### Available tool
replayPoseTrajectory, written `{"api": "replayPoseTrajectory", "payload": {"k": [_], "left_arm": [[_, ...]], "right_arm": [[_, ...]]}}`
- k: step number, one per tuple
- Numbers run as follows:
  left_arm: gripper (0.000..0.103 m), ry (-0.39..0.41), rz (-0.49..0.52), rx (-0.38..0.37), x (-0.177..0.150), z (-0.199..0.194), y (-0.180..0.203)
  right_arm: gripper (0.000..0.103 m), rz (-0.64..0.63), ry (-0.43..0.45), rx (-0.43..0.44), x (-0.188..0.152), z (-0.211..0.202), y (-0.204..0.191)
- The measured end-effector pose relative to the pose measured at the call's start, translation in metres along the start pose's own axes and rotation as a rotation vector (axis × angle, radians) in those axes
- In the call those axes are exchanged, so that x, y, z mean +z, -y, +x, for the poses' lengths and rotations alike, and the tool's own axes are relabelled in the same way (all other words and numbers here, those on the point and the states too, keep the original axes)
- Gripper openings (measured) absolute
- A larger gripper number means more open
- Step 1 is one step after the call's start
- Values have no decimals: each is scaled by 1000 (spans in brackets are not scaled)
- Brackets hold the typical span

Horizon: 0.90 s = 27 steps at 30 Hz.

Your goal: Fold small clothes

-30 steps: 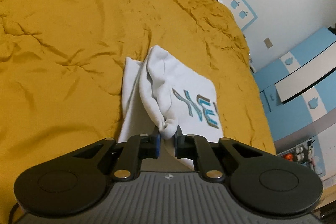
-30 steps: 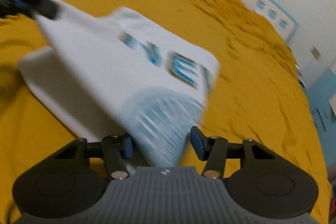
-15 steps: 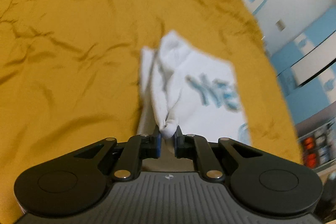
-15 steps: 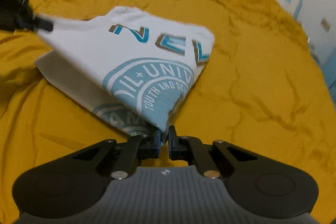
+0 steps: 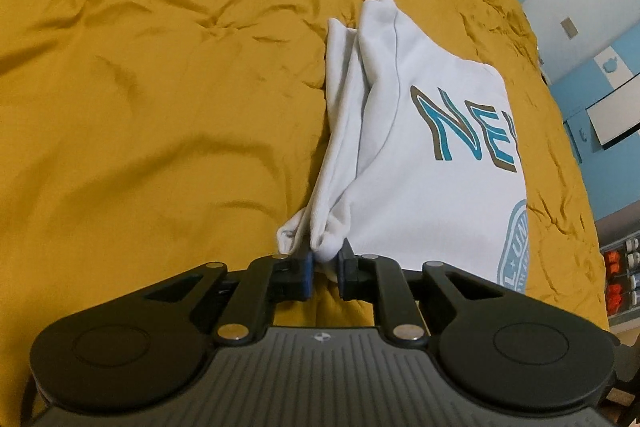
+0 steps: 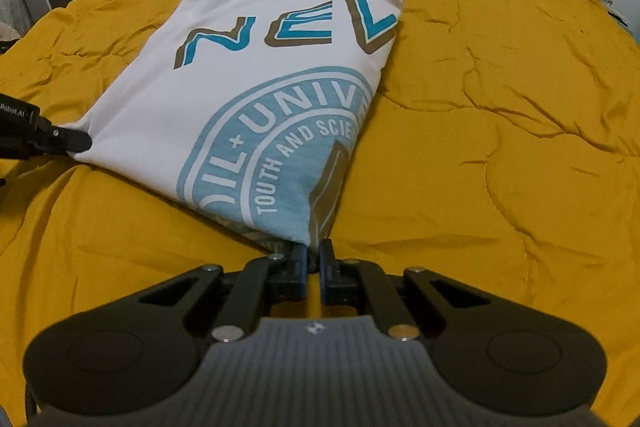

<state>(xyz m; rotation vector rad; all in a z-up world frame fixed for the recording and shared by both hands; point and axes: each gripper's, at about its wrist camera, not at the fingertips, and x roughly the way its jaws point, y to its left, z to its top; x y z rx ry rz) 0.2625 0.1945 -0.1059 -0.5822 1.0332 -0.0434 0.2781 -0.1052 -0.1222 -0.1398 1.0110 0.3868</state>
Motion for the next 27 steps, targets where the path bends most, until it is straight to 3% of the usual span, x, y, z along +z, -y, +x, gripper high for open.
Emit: {"api": "replayPoseTrajectory", "payload": {"k": [7, 14, 18, 22, 26, 27], "left_arm": [[18, -6, -33, 15, -3, -4, -3], [18, -58, -42, 91, -6, -18, -1], [24, -48, 16, 124, -3, -28, 12], [31, 13, 80, 131, 5, -41, 27], [51, 86, 111, 110, 15, -45, 32], [56, 106, 112, 103, 18, -45, 32]], "right_arm": [[0, 76, -2, 46, 0, 0, 12], [0, 98, -22, 53, -5, -10, 18], [0, 124, -31, 33, -1, -20, 21], [1, 141, 3, 11, 4, -34, 24], [26, 181, 47, 25, 16, -43, 32], [28, 191, 62, 31, 20, -44, 34]]}}
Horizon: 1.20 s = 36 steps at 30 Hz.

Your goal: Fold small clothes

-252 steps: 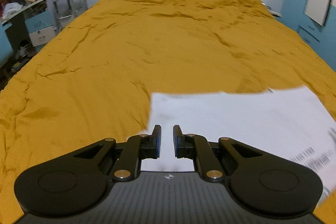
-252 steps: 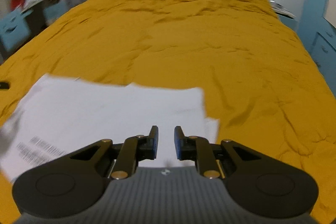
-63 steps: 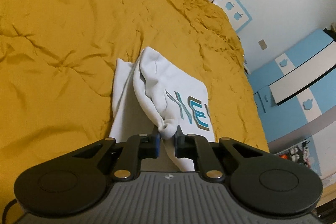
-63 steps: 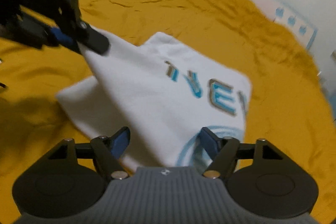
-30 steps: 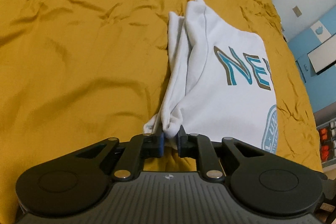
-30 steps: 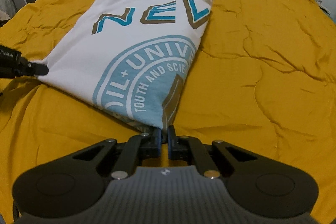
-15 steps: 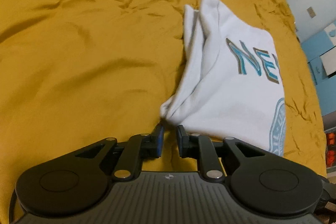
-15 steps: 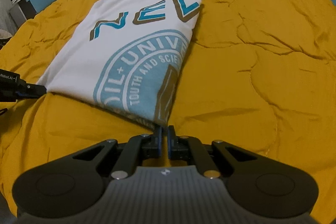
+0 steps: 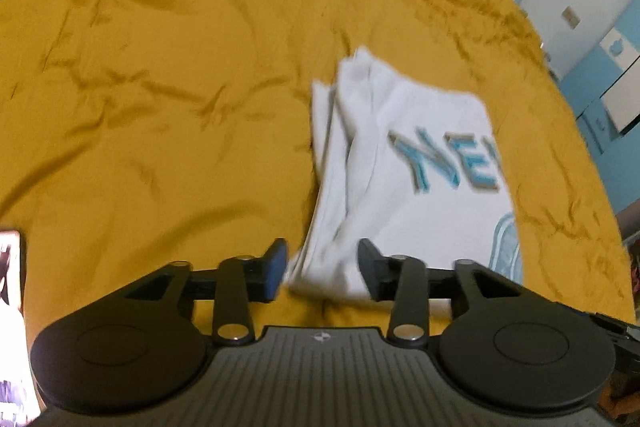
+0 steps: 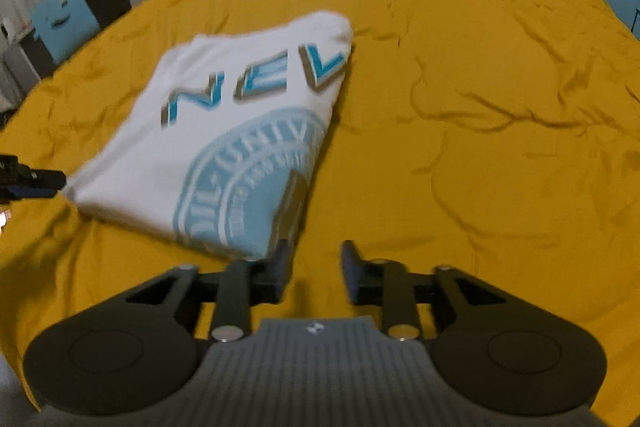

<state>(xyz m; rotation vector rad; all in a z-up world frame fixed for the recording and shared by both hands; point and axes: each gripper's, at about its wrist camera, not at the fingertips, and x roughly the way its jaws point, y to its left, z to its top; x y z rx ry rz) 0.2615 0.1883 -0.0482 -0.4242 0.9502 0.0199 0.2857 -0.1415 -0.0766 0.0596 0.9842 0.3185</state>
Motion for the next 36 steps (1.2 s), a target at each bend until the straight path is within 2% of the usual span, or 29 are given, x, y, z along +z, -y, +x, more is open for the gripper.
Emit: {"api": "replayPoseTrajectory", "payload": {"k": [1, 3, 6, 9, 13, 21, 28, 31, 33, 34, 36], "left_arm": [[58, 15, 2, -2, 3, 2, 0], [62, 41, 6, -18, 12, 7, 0], [76, 70, -25, -90, 26, 18, -5], [79, 85, -86, -165, 40, 36, -14], [83, 90, -144, -233, 56, 65, -29], [87, 22, -242, -322, 79, 119, -53], [87, -36, -255, -366, 86, 156, -59], [80, -20, -261, -396, 88, 165, -61], [66, -26, -265, -407, 91, 173, -61], [65, -27, -262, -411, 91, 176, -60], [54, -23, -248, -410, 91, 178, -56]], "right_arm": [[30, 10, 14, 5, 4, 0, 1], [46, 37, 43, 20, 13, 0, 5], [56, 98, 75, 49, 28, 8, 12], [66, 176, 87, 101, 44, 20, 22], [69, 239, 92, 129, 61, 41, 32], [72, 358, 63, 183, 92, 93, 48], [70, 445, 46, 252, 111, 138, 59], [66, 486, 41, 286, 114, 157, 64], [65, 521, 52, 317, 114, 166, 67], [65, 528, 54, 331, 115, 171, 68], [59, 535, 50, 338, 116, 178, 68]]}}
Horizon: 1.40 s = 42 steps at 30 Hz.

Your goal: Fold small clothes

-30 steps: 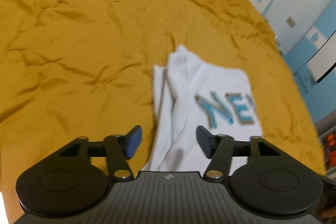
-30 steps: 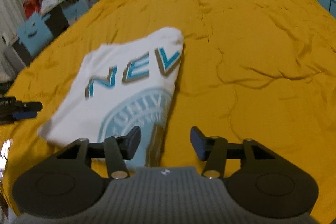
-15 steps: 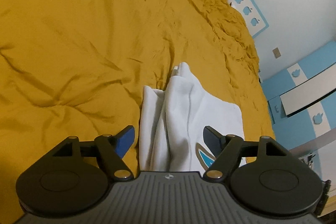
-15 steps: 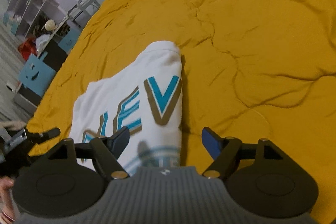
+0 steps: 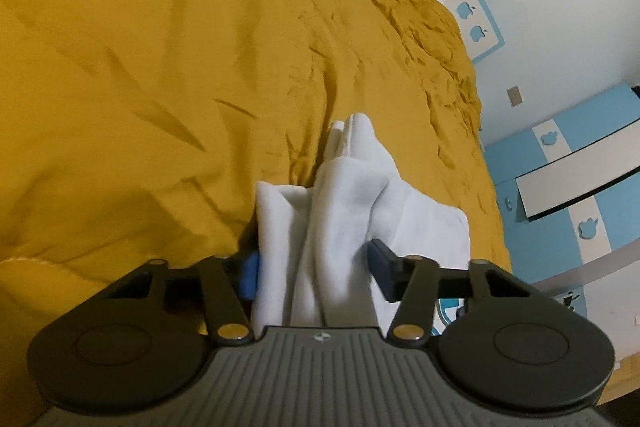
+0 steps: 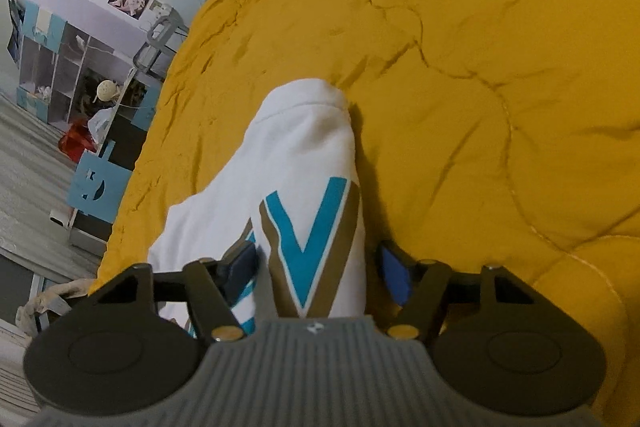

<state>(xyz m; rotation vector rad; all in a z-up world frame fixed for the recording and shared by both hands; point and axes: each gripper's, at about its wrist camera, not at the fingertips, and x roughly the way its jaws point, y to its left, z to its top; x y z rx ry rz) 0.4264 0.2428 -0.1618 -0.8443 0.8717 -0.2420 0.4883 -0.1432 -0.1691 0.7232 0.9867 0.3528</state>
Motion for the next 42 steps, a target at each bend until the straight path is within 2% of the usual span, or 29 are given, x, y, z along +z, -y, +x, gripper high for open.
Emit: {"api": "replayPoseTrajectory", "payload": {"k": [4, 6, 9, 11, 18, 24, 28, 33, 37, 42], "left_arm": [[37, 15, 7, 11, -3, -2, 6], [26, 38, 16, 19, -6, -9, 12], [21, 81, 67, 41, -11, -23, 29], [20, 114, 110, 56, -16, -33, 44], [19, 233, 187, 30, -35, -80, 90], [19, 322, 246, -30, -60, -124, 127], [18, 347, 292, -73, -83, -152, 152], [18, 340, 325, -126, -109, -172, 182], [18, 288, 361, -154, -128, -179, 202], [18, 216, 379, -168, -150, -177, 212]], "right_arm": [[44, 26, 0, 26, 2, 9, 3], [32, -4, 1, 14, 2, 9, -2], [21, -69, 32, -10, 0, 3, -17], [18, -95, 51, -8, -1, -3, -27], [15, -201, 142, 22, -7, -55, -69], [13, -245, 222, 91, -19, -119, -93], [13, -311, 282, 115, -34, -170, -107], [13, -351, 334, 131, -49, -236, -113], [12, -374, 348, 111, -63, -283, -104], [13, -286, 309, 115, -77, -325, -75]]}}
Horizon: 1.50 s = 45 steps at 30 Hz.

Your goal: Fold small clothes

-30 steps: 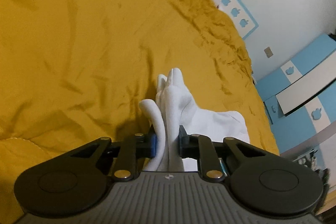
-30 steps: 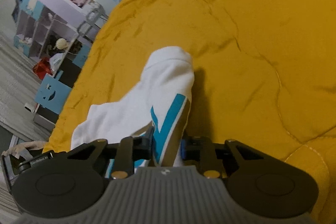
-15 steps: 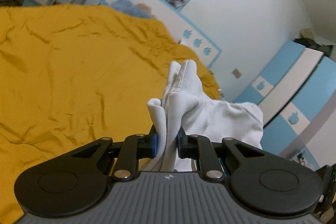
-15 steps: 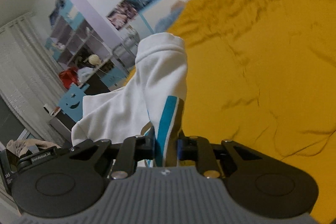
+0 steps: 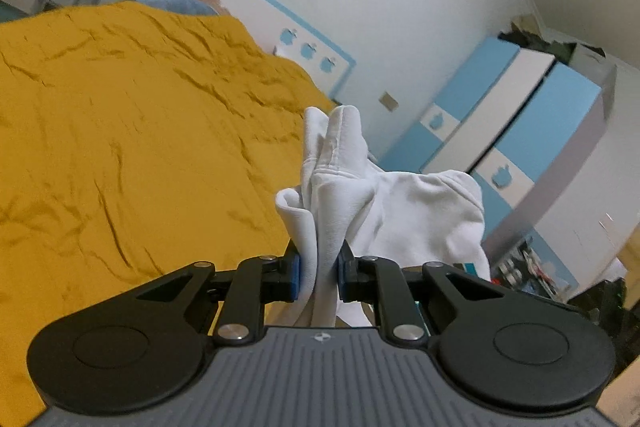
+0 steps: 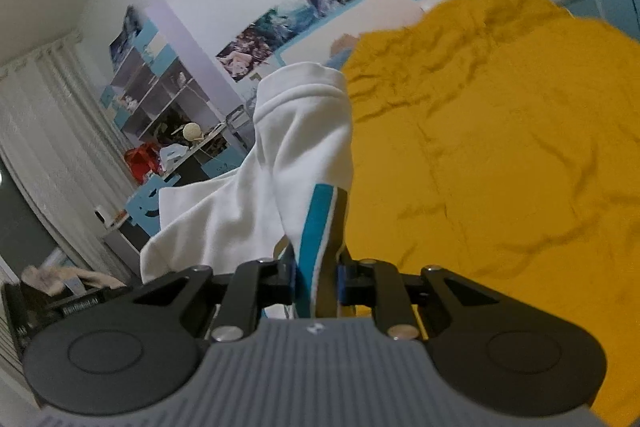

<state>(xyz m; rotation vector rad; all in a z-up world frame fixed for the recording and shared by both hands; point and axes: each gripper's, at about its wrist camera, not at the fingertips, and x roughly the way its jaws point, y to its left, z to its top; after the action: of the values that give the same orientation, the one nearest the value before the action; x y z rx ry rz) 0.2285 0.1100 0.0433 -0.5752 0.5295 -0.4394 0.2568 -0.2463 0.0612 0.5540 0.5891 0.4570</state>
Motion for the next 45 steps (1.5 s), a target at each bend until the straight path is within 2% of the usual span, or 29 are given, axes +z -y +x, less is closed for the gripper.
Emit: {"api": "replayPoseTrajectory", "payload": {"k": [4, 7, 11, 18, 24, 27, 31, 37, 42, 45], "left_arm": [[18, -53, 3, 25, -12, 9, -2], [18, -110, -27, 56, -21, 20, -16], [17, -162, -60, 98, -29, 44, -43], [17, -278, -54, 184, -33, 88, -76], [17, -369, -81, 258, -53, 113, -110], [18, -382, -120, 248, -57, 112, -124], [20, -397, -110, 248, -53, 107, -127], [23, -405, -49, 311, -43, 91, -121], [22, -371, 33, 407, -39, 63, -103], [22, -352, 45, 394, -35, 48, -88]], "right_arm": [[13, 17, -40, -24, -10, -20, 11], [13, 42, -82, -42, -22, -14, 22], [13, 97, -153, -70, -37, 18, 48], [12, 84, -232, -152, -42, 85, 70], [13, 122, -315, -227, -52, 128, 104], [13, 141, -337, -253, -60, 140, 120], [15, 175, -354, -260, -63, 144, 133], [20, 137, -333, -296, -52, 131, 126], [20, 3, -302, -358, -43, 104, 105], [20, -98, -294, -367, -44, 84, 86]]}}
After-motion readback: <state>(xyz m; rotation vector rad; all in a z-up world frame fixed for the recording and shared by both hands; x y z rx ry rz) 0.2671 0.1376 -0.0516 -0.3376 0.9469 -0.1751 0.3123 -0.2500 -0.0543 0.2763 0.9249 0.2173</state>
